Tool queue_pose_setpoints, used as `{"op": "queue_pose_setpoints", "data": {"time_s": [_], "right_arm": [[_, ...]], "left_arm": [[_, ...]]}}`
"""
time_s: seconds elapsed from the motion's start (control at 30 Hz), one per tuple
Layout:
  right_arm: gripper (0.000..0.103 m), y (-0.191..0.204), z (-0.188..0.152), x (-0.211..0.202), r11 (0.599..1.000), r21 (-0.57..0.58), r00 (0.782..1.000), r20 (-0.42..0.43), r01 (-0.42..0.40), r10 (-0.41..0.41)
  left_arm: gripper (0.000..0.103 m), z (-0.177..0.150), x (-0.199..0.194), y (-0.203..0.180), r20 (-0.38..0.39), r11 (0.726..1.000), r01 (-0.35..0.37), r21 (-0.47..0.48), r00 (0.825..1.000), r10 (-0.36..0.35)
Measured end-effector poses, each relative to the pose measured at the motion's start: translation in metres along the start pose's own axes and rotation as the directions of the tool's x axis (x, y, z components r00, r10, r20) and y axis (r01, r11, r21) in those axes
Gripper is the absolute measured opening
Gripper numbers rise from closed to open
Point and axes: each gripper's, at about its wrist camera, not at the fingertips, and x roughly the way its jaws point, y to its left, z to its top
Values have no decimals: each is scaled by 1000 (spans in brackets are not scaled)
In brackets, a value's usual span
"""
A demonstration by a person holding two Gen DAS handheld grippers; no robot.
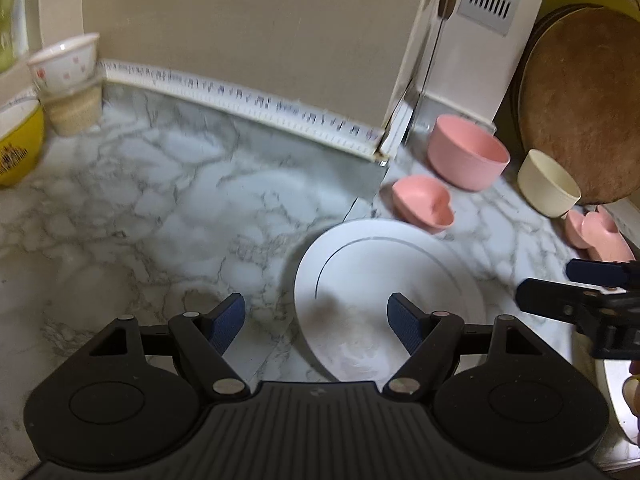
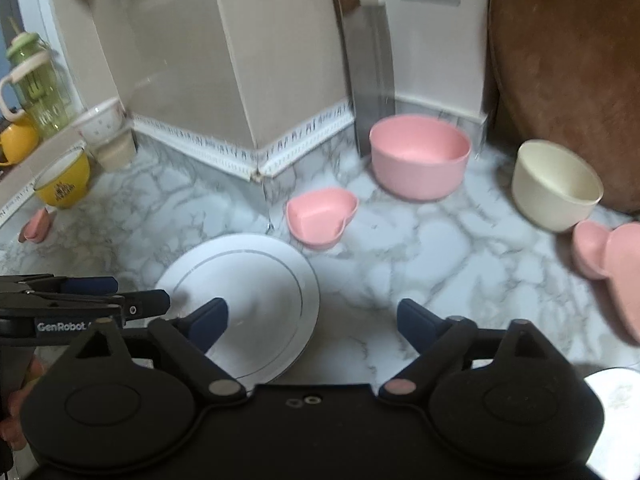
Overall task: Organize plates and bowls
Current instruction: 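Move both grippers to the dark-rimmed white plate and close on its rim, then lift the dark-rimmed plate with both grippers and carry it over the large plate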
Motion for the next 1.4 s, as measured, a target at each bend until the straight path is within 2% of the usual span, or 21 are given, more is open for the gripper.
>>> {"op": "queue_pose_setpoints", "data": {"time_s": [0.23,0.3,0.53,0.67,0.8,0.87,1.1,1.4], "right_arm": [[73,-3,-2,28,998,52,997,-81,-17,21],[68,-3,-2,31,998,57,996,-85,-10,15],[47,-6,0,40,995,90,993,-113,-34,44],[33,-8,-1,44,991,127,989,-134,-50,68],[24,-15,-1,46,982,180,986,-144,-61,88],[20,-18,-1,47,978,199,984,-149,-69,99],[12,-24,-3,46,964,252,981,-150,-79,120],[11,-29,-5,44,954,286,980,-147,-87,134]], "left_arm": [[77,-1,20,11,-42,999,46,-23,998,-47],[64,0,24,13,-47,998,58,-25,997,-59],[49,3,29,16,-61,994,93,-49,994,-96],[37,6,32,23,-64,990,108,-96,991,-114],[31,9,34,32,-69,983,120,-141,989,-130],[24,10,36,35,-75,979,122,-162,988,-136],[14,11,38,41,-78,968,153,-200,982,-172],[11,12,41,42,-79,965,157,-210,981,-177]]}}
